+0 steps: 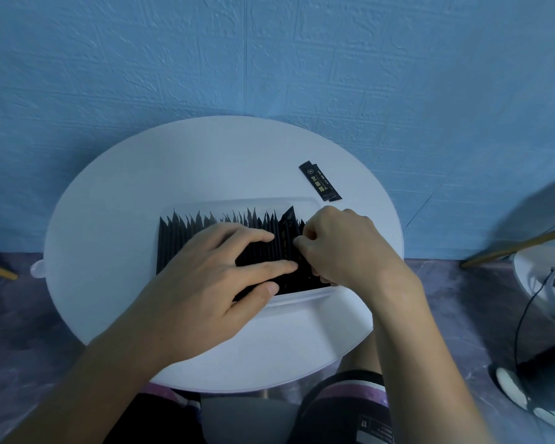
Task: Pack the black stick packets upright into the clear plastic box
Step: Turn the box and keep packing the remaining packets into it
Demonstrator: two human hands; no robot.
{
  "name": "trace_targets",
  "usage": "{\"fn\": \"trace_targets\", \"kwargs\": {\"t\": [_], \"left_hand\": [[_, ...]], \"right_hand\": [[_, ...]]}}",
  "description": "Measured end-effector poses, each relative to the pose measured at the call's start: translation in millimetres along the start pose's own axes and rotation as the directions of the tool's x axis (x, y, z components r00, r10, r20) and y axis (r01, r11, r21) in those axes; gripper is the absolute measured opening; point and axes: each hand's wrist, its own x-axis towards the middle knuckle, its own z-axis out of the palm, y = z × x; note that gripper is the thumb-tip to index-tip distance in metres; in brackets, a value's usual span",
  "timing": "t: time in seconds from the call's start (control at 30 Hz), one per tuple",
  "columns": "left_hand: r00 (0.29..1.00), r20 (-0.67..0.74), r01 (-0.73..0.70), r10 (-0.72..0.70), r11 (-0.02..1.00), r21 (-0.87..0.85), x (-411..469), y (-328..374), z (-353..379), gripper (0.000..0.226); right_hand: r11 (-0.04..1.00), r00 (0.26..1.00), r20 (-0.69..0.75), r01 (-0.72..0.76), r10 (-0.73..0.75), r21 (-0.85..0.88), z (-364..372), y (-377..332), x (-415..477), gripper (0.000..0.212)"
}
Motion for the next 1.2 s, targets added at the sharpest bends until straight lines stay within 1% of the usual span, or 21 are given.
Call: {"fn": "trace_targets", "kwargs": {"t": [0.13, 0.23, 0.33, 0.47, 0.53, 0.6, 0.67, 0.77, 0.87, 1.0, 1.13, 1.2], "left_hand": [[1.0, 0.007, -0.015, 0.015, 1.0, 0.013, -1.1, -1.2, 0.4, 0.041], [1.0, 0.007, -0.009, 0.009, 1.0, 0.006, -0.4, -1.3, 1.0, 0.041], [1.0, -0.003, -0.003, 0.003, 1.0, -0.004, -0.2, -0.7, 1.6, 0.04], [1.0, -0.009, 0.003, -0.003, 1.0, -0.014, -0.3, -1.5, 2.8, 0.039], [1.0, -0.01, 0.002, -0.002, 1.0, -0.014, 0.0, -1.9, 3.3, 0.038], [1.0, -0.016, 0.002, -0.003, 1.0, -0.019, 0.2, -1.9, 3.7, 0.038], [1.0, -0.023, 0.005, -0.006, 1.0, -0.031, 0.1, -2.0, 3.9, 0.038], [1.0, -0.029, 0.008, -0.009, 0.999, -0.039, -0.6, -2.1, 4.0, 0.038], [1.0, -0.028, 0.004, -0.005, 1.0, -0.031, -0.3, -2.4, 4.4, 0.038], [1.0, -0.02, -0.001, 0.0, 1.0, -0.021, -0.5, -3.2, 4.4, 0.038], [1.0, -0.011, 0.001, -0.001, 1.0, -0.028, -0.4, -3.5, 4.6, 0.038], [1.0, -0.009, -0.002, 0.002, 1.0, -0.028, -0.3, -3.7, 4.9, 0.039]], "right_hand": [[1.0, 0.997, 0.08, 0.002, 0.001, -0.029, -8.0, -0.7, -3.9, 0.027], [1.0, 0.997, 0.081, -0.001, 0.002, -0.014, -7.3, -2.8, -1.5, 0.027], [0.999, 0.999, 0.054, -0.003, 0.0, 0.039, -1.9, -2.4, 1.9, 0.027], [0.982, 0.994, 0.1, -0.065, 0.047, 0.18, -4.3, -0.1, -0.7, 0.014], [0.975, 0.994, 0.094, -0.069, 0.05, 0.21, -5.5, 0.2, -1.4, 0.016], [0.979, 0.996, 0.08, -0.056, 0.041, 0.198, -5.0, -1.1, -1.1, 0.02], [0.988, 0.996, 0.086, -0.043, 0.03, 0.15, -4.4, -2.5, -1.4, 0.022], [0.991, 0.99, 0.142, -0.045, 0.027, 0.125, -6.2, -2.9, -2.0, 0.022], [0.989, 0.984, 0.175, -0.055, 0.03, 0.138, -7.8, -4.4, 0.1, 0.021], [0.979, 0.991, 0.125, -0.063, 0.039, 0.193, -4.8, -5.4, 4.2, 0.021], [0.975, 0.98, 0.2, -0.062, 0.018, 0.215, -7.7, -2.3, 1.7, 0.02], [0.97, 0.976, 0.215, -0.062, 0.01, 0.234, -8.9, -0.3, 0.0, 0.02]]}}
